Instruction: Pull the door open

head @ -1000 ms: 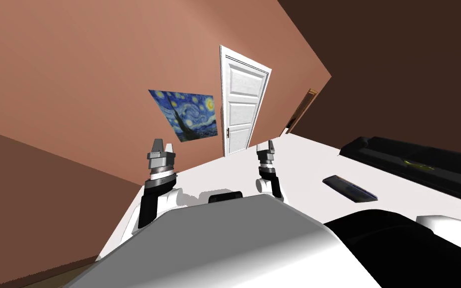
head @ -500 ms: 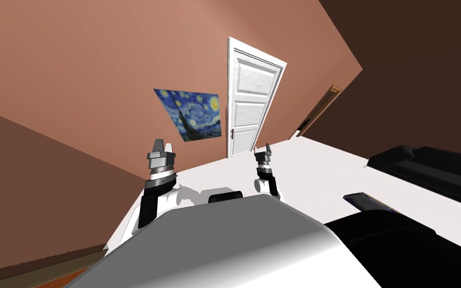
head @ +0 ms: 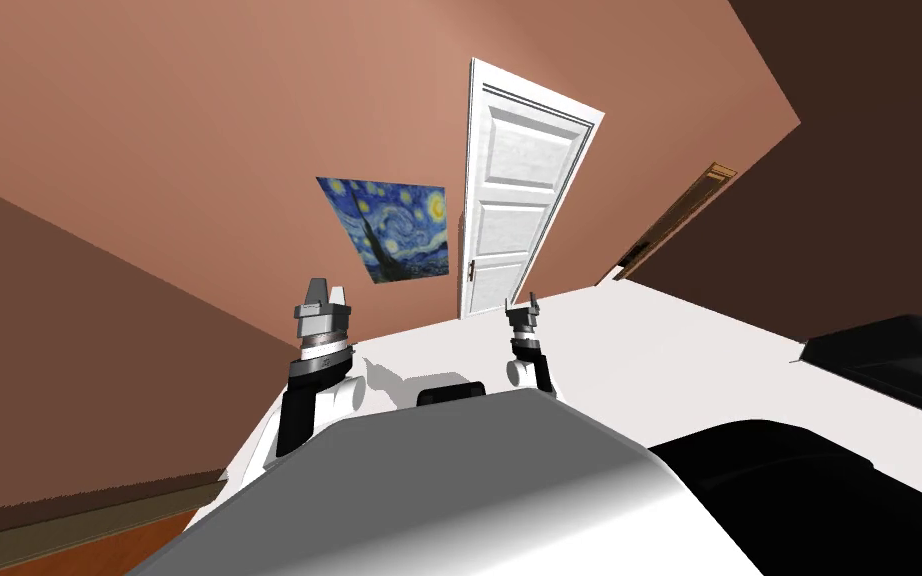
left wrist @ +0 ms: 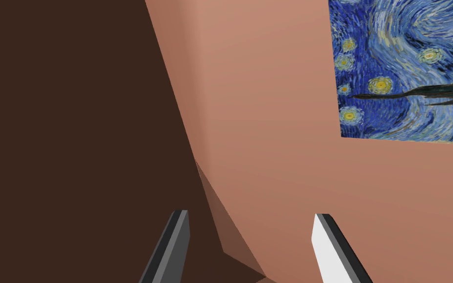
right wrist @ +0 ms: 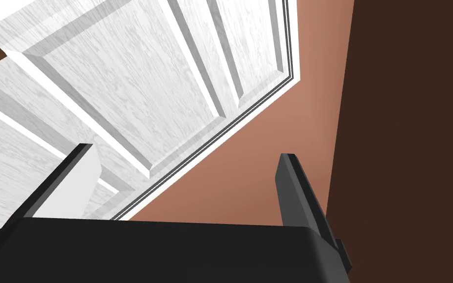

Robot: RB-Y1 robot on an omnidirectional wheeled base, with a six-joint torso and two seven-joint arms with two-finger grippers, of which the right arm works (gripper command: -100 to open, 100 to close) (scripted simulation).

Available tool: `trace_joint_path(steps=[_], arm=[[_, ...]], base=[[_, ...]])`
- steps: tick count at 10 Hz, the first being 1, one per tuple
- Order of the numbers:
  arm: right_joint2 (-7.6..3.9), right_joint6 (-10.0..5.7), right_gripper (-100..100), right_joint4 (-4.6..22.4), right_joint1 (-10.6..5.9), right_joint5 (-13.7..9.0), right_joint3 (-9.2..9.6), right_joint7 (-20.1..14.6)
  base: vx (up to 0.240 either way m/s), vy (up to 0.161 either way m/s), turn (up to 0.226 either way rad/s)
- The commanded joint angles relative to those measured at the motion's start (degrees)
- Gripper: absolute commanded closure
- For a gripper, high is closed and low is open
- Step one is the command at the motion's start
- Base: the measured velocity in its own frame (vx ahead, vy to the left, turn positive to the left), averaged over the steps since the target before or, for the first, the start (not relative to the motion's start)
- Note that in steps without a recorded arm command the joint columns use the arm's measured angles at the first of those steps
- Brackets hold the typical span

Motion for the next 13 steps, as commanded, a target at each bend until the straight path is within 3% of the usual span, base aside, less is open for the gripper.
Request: trace_joint_path(steps=[1, 3, 6, 13], arm=[[-0.39, -0.71, -100, 1.8, -0.57, -1.2, 0.14, -1.4], [-0.77, -1.49, -100, 3.8, -0.97, -2.6, 0.49, -3.0], [-1.69, -3.47, -100, 8.9, -2.00, -6.4, 1.39, -7.1], [-2.88, -6.38, -100, 16.4, -3.53, -11.8, 2.71, -13.2]], base=[[0.085, -0.047, 0.127], [0.085, -0.046, 0.141], [0.128, -0.084, 0.211], [0.086, -0.069, 0.157]])
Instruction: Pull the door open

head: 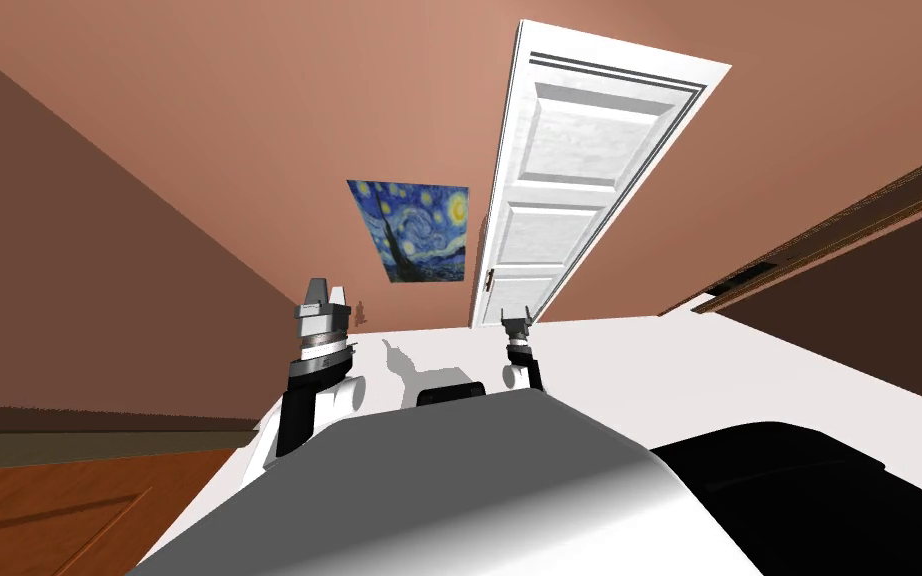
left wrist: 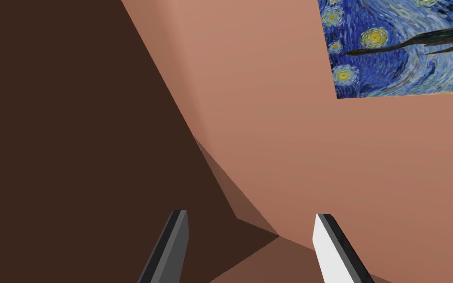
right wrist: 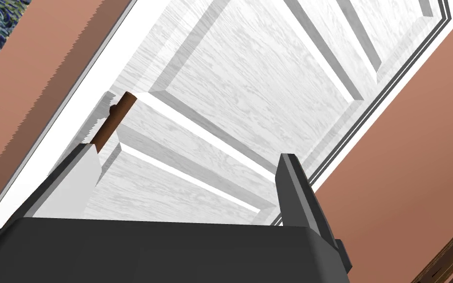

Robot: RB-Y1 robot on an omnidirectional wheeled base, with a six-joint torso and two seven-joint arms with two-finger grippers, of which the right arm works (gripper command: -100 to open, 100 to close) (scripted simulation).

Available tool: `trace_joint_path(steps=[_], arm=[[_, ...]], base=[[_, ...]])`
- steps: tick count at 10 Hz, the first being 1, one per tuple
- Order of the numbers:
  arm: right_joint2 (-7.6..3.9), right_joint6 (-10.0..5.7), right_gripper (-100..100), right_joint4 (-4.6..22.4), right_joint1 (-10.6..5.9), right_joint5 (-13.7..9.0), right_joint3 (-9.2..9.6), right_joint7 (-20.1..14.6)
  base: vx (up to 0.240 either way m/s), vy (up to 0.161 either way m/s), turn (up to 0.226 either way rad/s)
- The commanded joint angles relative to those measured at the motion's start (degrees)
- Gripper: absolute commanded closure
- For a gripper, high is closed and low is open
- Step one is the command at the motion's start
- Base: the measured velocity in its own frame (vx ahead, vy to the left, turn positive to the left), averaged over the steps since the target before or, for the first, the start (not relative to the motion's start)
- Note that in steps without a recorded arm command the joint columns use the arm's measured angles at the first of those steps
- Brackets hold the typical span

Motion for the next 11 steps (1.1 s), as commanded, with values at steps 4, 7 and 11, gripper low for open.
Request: trace_joint_path(steps=[4, 7, 11], arm=[[-0.79, -1.99, -100, 5.1, -1.04, -3.7, 0.85, -4.2], [-1.23, -3.26, -100, 8.3, -1.70, -6.1, 1.43, -6.9], [-2.04, -5.73, -100, 14.6, -2.99, -10.8, 2.55, -12.1]], base=[[0.086, -0.063, 0.151], [0.065, -0.084, 0.159], [0.082, -0.098, 0.205]])
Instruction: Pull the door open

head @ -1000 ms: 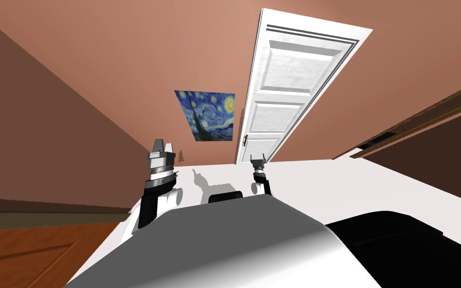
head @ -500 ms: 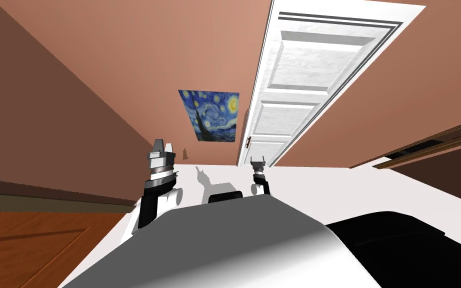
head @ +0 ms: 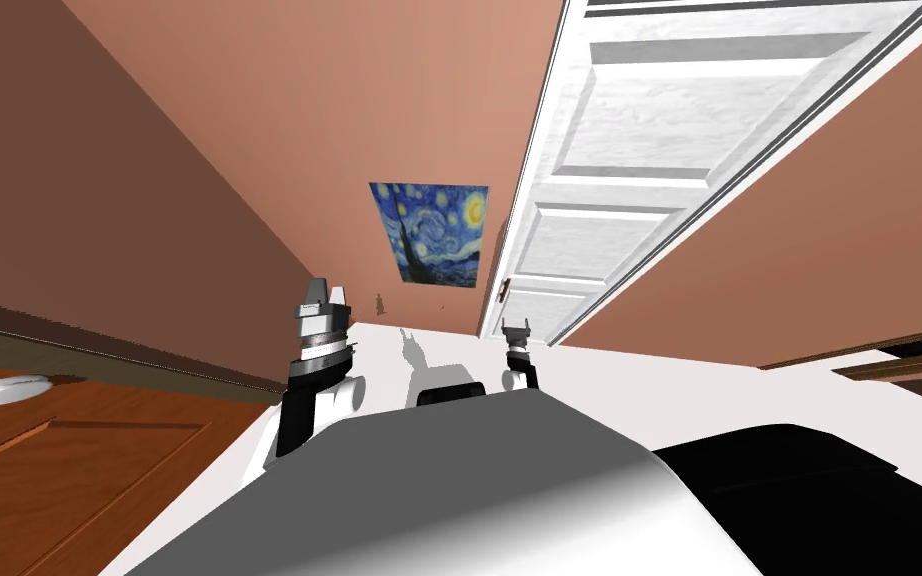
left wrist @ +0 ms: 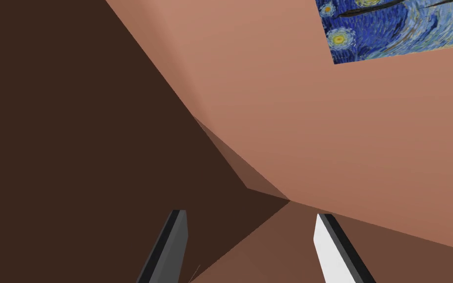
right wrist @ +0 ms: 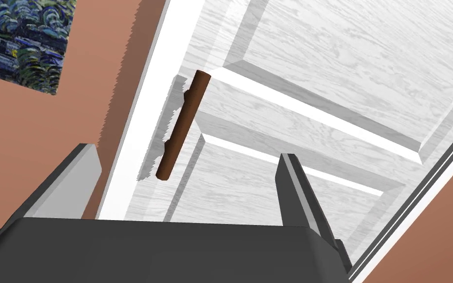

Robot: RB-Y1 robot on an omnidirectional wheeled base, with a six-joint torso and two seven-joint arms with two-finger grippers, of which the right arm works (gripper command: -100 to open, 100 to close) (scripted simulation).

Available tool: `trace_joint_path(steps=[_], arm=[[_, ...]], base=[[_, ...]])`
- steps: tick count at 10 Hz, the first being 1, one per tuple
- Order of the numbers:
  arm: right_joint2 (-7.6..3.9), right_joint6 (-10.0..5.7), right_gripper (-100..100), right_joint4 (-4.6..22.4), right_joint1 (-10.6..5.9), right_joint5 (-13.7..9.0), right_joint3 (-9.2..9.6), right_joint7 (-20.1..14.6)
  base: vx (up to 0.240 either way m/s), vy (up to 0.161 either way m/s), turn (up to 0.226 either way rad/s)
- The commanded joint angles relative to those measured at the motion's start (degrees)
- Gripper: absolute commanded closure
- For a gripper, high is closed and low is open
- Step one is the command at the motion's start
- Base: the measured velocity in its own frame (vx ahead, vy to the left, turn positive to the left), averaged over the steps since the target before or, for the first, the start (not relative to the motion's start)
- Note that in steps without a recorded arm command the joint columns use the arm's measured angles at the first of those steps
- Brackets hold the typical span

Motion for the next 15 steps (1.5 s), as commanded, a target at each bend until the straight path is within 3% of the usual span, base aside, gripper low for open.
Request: trace_joint_path(steps=[1, 15], arm=[[-0.03, -1.07, -100, 2.2, -0.32, -1.5, 0.57, -1.8], [-1.65, -6.82, -100, 17.0, -3.32, -12.3, 3.18, -13.8]], base=[[0.106, -0.110, 0.195], [0.065, -0.098, 0.144]])
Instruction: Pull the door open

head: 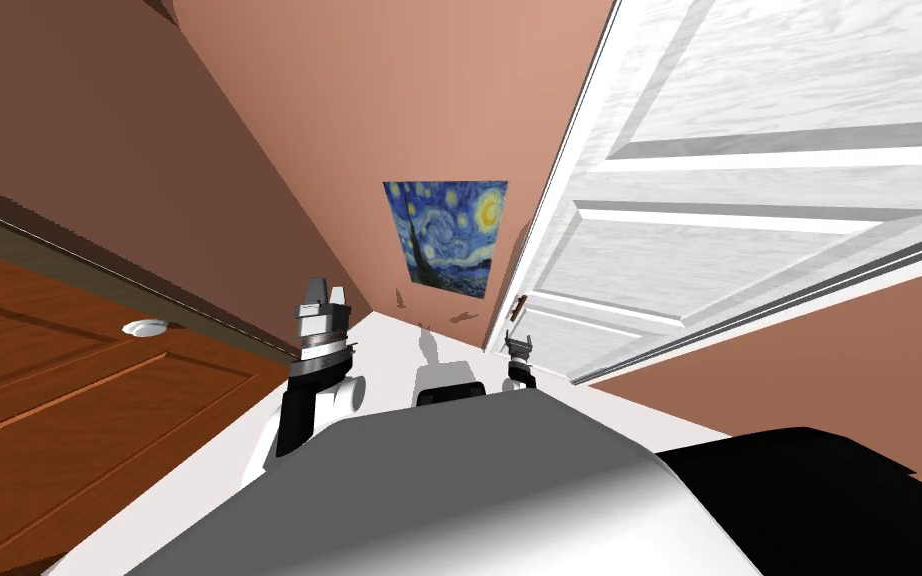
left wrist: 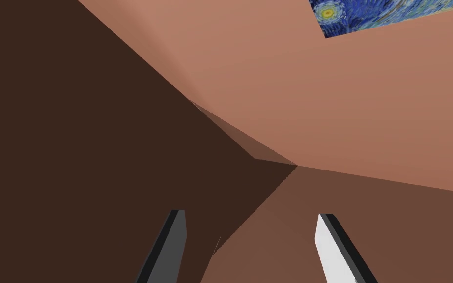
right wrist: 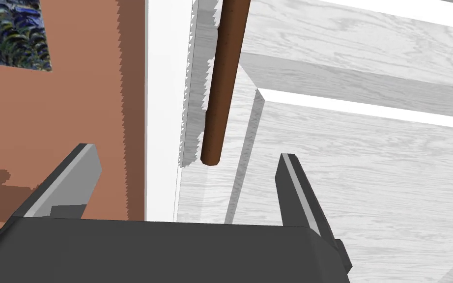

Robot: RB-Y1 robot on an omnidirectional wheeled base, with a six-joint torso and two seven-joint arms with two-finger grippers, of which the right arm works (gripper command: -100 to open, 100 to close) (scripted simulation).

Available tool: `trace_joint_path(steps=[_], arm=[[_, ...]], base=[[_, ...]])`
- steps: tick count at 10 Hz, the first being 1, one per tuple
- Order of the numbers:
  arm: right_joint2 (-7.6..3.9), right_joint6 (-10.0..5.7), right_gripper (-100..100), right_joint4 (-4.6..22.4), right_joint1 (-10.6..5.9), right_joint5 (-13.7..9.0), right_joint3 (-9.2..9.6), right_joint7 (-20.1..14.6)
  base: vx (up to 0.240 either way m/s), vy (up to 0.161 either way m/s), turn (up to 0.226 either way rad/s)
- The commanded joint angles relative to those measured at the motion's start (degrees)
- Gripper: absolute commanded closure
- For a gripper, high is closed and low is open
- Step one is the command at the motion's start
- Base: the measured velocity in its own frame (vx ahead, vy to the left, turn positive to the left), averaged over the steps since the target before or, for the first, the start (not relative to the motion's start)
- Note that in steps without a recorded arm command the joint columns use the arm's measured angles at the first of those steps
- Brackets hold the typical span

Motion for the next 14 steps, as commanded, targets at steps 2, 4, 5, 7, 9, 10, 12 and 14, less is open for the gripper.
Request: trace_joint_path(steps=[2, 4, 5, 7, 9, 10, 12, 14], arm=[[-0.42, -1.01, -100, 2.8, -0.52, -2.5, 0.43, -2.6], [-0.55, -1.56, -100, 4.2, -0.81, -3.6, 0.68, -3.8], [-0.70, -2.17, -100, 5.7, -1.12, -4.7, 0.95, -5.0], [-1.83, -2.42, -100, 6.3, -0.94, -4.2, 0.81, -6.3], [-2.86, -2.78, -100, 7.1, -0.70, -4.3, 0.80, -7.8], [-3.44, -2.99, -100, 7.6, -0.57, -4.3, 0.79, -8.7], [-5.39, -3.69, -100, 9.1, -0.13, -4.5, 0.76, -11.5], [-6.76, -4.17, -100, 10.2, 0.18, -4.5, 0.74, -13.5]], base=[[0.076, -0.130, 0.202], [0.040, -0.098, 0.092], [0.055, -0.132, 0.173], [0.067, -0.047, 0.033], [0.171, 0.006, 0.026], [0.113, -0.002, 0.025], [0.121, -0.017, 0.028], [0.125, -0.011, 0.029]])
